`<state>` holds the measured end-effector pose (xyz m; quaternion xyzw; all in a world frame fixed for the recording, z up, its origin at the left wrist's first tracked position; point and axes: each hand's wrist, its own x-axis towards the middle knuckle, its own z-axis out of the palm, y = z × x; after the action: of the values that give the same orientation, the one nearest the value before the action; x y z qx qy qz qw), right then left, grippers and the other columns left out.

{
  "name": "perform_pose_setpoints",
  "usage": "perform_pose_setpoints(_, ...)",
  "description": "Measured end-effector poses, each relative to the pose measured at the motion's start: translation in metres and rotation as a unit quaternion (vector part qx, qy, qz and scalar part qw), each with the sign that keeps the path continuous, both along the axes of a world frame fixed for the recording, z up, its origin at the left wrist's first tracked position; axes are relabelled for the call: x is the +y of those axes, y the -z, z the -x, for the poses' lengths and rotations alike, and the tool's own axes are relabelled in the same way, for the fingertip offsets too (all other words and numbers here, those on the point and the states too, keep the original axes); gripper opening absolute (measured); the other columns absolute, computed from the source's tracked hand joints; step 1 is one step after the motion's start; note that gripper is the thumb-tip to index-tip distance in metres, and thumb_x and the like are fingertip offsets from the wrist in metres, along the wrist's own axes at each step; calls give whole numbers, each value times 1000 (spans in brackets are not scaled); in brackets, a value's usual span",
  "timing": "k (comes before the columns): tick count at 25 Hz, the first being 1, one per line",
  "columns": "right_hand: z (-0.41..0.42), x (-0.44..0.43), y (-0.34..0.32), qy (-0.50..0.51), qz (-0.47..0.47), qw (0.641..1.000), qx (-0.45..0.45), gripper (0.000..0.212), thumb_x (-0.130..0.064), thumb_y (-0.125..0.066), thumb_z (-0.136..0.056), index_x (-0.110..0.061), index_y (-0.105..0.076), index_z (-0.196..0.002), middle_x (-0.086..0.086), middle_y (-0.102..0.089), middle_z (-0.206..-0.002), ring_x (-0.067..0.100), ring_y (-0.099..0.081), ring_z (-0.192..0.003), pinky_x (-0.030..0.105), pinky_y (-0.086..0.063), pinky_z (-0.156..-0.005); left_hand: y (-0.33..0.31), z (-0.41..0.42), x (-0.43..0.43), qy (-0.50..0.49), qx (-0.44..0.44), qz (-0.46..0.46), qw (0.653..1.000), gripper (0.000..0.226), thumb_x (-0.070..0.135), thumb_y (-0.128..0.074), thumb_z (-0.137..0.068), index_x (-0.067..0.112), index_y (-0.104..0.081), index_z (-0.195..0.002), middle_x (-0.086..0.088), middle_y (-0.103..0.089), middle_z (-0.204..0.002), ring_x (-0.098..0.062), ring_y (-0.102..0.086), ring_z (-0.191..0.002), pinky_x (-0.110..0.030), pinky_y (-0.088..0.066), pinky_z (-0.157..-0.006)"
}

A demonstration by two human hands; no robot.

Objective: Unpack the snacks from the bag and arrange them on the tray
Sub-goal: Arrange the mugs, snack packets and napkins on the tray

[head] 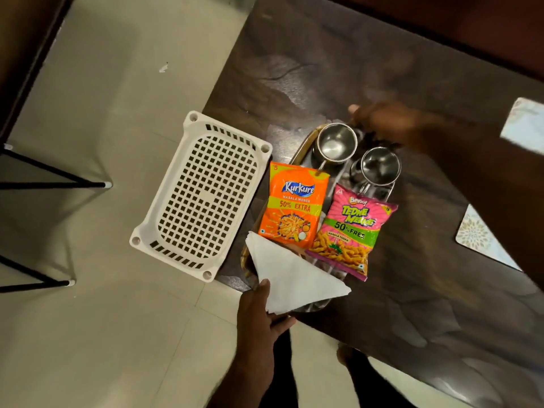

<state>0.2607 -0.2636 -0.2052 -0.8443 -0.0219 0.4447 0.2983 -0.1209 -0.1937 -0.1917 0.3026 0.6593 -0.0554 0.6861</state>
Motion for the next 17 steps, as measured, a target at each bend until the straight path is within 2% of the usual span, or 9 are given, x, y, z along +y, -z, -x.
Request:
perform_pose_setpoints(2,6,-18,-1,0,-6,1000,-8,49,-61,-45,-97,-22,-68,-76,-9,-58,-51,6,-49,-37,16,-32,-38,-4,1,11,29,-14,-27,999,27,37,-64,-93,32,-61,-119,-5,-67,-121,-30,-71,-104,-39,-62,-67)
perform_pose_setpoints(3,1,-24,-5,26,-19,999,-18,48,-60,-45,-98,-23,-70,-80,-9,-57,-51,5,-47,-36,15,-30,-36,-7,1,16,48,-25,-42,998,28,37,-64,-92,32,-62,-120,-5,-70,-120,-30,-73,-101,-40,-62,-68)
perform_pose_setpoints(5,-5,-45,-19,67,-37,997,-20,45,-59,-44,-98,-24,-72,-93,-7,-57,-60,4,-47,-39,15,-32,-38,-13,-3,23,93,-47,-75,992,27,37,-61,-93,33,-66,-119,-3,-74,-115,-27,-76,-96,-42,-62,-70)
perform_pose_setpoints(8,-1,-109,-28,110,-72,991,-19,43,-58,-48,-98,-24,-72,-108,-7,-63,-70,6,-56,-49,19,-42,-47,-22,-22,18,158,-58,-114,979,19,35,-58,-96,35,-74,-107,-3,-77,-110,-28,-75,-91,-44,-62,-69)
perform_pose_setpoints(10,-1,-148,-36,136,-81,987,-1,42,-58,-49,-97,-24,-72,-104,-9,-67,-69,7,-61,-54,22,-47,-50,-25,-38,9,185,-45,-132,973,19,37,-58,-96,33,-75,-103,-7,-77,-105,-28,-74,-84,-43,-62,-65)
perform_pose_setpoints(12,-3,-201,-45,164,-76,984,9,40,-58,-50,-96,-25,-72,-98,-11,-68,-72,11,-62,-67,28,-50,-57,-27,-63,-13,213,-27,-133,967,23,41,-57,-96,27,-72,-106,-12,-76,-98,-29,-74,-74,-39,-61,-59)
perform_pose_setpoints(15,-7,-292,-45,219,-80,972,26,38,-59,-51,-95,-27,-71,-93,-7,-69,-81,14,-63,-73,30,-52,-59,-29,-109,-54,265,-16,-135,955,26,43,-56,-96,24,-71,-105,-4,-78,-81,-24,-74,-61,-38,-57,-57)
perform_pose_setpoints(17,-8,-354,-50,263,-90,960,34,39,-60,-52,-94,-26,-73,-94,-5,-71,-83,17,-66,-76,32,-52,-62,-26,-146,-87,299,-24,-129,945,27,44,-54,-96,24,-71,-104,-2,-79,-80,-22,-73,-59,-38,-55,-59)
